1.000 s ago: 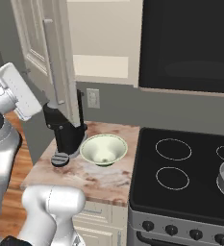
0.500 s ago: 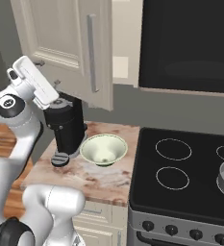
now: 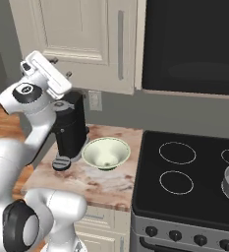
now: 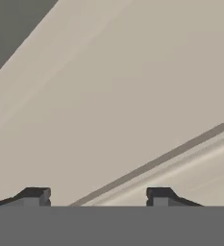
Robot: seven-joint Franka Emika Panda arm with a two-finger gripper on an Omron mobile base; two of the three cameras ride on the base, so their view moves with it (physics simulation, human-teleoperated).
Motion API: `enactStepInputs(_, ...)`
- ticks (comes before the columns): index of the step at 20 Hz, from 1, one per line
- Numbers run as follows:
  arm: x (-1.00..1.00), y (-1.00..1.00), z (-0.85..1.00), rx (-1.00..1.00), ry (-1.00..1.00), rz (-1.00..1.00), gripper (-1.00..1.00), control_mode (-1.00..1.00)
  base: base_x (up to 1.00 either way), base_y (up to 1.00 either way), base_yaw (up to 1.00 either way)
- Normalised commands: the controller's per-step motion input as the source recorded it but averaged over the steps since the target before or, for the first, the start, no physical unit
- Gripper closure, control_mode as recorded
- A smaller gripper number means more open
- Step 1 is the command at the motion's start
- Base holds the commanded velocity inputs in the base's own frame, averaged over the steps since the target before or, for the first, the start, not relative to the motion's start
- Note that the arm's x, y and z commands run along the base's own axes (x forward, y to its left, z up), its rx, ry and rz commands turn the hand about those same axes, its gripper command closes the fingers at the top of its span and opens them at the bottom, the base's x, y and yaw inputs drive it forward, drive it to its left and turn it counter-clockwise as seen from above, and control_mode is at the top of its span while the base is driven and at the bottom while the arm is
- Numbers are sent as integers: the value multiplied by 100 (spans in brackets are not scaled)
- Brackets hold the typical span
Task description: Open the cabinet and move the ladle to the pot. Then close the cabinet.
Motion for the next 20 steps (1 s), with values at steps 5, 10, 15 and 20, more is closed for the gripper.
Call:
enactStepInputs(5,55,-21,0,-15,14,1,-100,-100,0,0,0)
enactStepInputs(10,47,-21,0,-13,15,3,-100,-100,0,0,0)
enactStepInputs(15,35,-19,0,-14,16,4,-100,-100,0,0,0)
enactStepInputs(20,23,-20,-1,-14,22,5,-100,-100,0,0,0)
